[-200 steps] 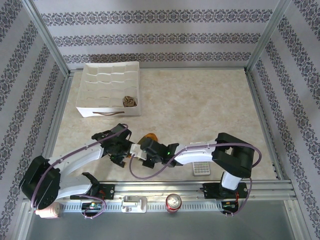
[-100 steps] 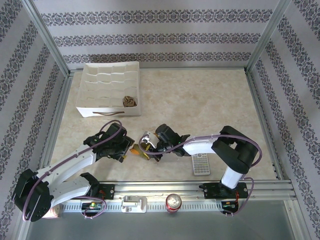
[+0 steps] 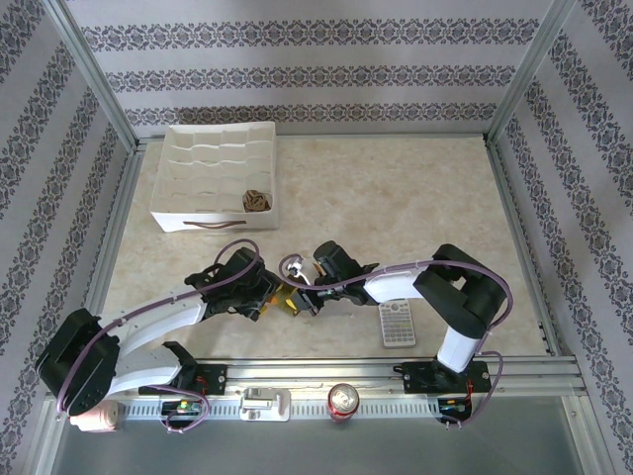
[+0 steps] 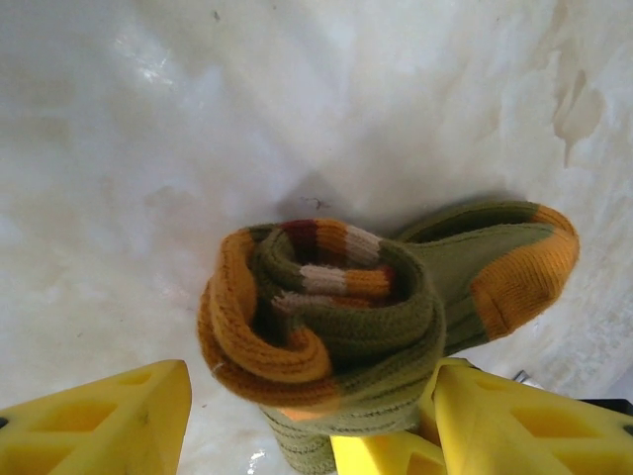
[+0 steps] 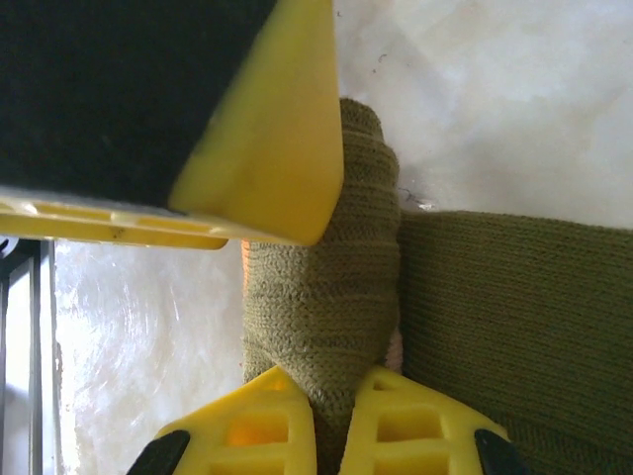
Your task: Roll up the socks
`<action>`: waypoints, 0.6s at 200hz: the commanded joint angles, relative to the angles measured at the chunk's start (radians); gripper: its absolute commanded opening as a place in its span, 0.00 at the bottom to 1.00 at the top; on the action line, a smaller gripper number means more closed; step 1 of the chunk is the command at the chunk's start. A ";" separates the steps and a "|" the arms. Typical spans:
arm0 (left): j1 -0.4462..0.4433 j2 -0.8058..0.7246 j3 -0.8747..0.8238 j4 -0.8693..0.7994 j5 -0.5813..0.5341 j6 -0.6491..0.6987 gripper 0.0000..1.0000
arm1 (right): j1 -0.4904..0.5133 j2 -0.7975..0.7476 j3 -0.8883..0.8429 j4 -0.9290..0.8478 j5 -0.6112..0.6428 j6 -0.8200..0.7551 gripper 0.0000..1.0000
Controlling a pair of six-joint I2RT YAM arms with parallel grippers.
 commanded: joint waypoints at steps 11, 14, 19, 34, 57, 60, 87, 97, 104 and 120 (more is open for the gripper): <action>-0.015 -0.007 -0.029 0.066 -0.021 -0.021 0.65 | -0.009 0.091 -0.070 -0.256 0.102 0.057 0.00; -0.016 -0.006 -0.028 0.068 -0.022 -0.021 0.65 | -0.010 0.090 -0.071 -0.257 0.103 0.059 0.00; -0.016 -0.004 -0.027 0.068 -0.022 -0.020 0.65 | -0.010 0.090 -0.073 -0.257 0.106 0.065 0.00; -0.017 -0.001 -0.024 0.068 -0.027 -0.018 0.64 | -0.010 0.084 -0.075 -0.266 0.115 0.080 0.00; -0.019 -0.002 -0.029 0.072 -0.032 -0.021 0.63 | -0.012 0.075 -0.079 -0.269 0.110 0.107 0.00; -0.019 -0.002 -0.030 0.074 -0.034 -0.021 0.63 | -0.013 0.074 -0.079 -0.267 0.107 0.112 0.00; -0.019 -0.001 -0.034 0.088 -0.040 -0.020 0.62 | -0.027 0.087 -0.087 -0.250 0.064 0.145 0.00; -0.021 0.001 -0.031 0.093 -0.043 -0.014 0.62 | -0.035 0.096 -0.091 -0.239 0.040 0.155 0.00; -0.020 0.003 -0.031 0.097 -0.044 -0.012 0.62 | -0.043 0.103 -0.095 -0.230 0.023 0.162 0.00; -0.021 0.001 -0.030 0.100 -0.048 -0.006 0.62 | -0.063 0.119 -0.106 -0.214 -0.008 0.180 0.00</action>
